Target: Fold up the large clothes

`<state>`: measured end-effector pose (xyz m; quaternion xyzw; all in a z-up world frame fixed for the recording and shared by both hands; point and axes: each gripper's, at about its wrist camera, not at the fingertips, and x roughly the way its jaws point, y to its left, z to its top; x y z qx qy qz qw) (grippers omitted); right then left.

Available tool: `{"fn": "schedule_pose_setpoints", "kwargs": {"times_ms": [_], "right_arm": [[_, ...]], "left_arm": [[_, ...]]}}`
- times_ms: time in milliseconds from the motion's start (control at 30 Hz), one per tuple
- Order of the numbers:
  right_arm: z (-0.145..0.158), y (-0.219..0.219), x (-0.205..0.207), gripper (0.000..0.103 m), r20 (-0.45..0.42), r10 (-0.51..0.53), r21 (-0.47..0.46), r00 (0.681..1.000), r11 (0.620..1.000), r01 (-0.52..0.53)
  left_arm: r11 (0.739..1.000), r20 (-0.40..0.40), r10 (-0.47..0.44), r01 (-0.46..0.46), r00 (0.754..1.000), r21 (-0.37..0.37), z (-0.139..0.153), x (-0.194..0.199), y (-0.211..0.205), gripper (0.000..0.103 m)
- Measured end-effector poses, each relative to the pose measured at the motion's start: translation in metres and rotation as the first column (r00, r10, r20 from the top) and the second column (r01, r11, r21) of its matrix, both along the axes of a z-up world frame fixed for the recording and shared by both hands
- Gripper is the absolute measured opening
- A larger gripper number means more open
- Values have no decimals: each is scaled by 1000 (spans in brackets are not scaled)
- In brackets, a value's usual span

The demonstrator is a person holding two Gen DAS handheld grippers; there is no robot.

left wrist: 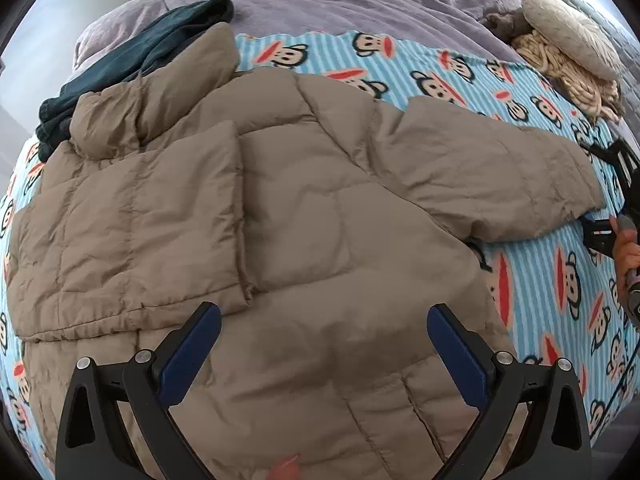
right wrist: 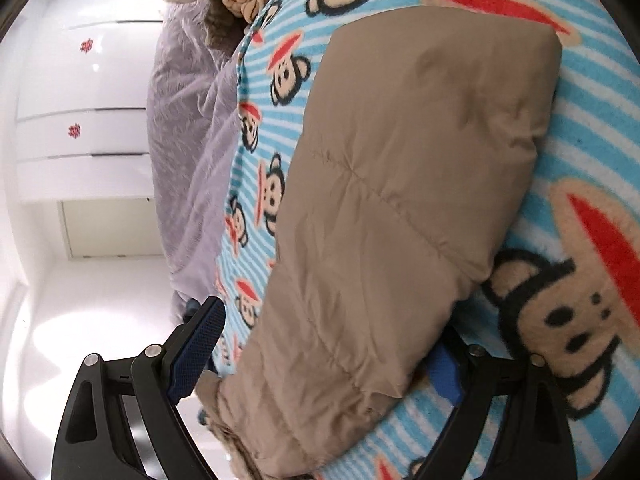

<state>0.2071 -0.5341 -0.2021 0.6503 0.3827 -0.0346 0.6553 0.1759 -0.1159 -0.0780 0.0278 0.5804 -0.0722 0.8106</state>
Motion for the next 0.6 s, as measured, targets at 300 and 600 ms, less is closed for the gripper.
{"fn": "schedule_pose_setpoints", "kwargs": {"times_ms": [300, 600], "right_arm": [[52, 22, 26, 12, 59, 118, -118, 991, 987, -111], [169, 127, 64, 11, 223, 414, -387, 882, 869, -310]], "left_arm": [[999, 49, 46, -46, 998, -2, 11, 7, 41, 103], [986, 93, 166, -168, 982, 20, 15, 10, 123, 103]]}}
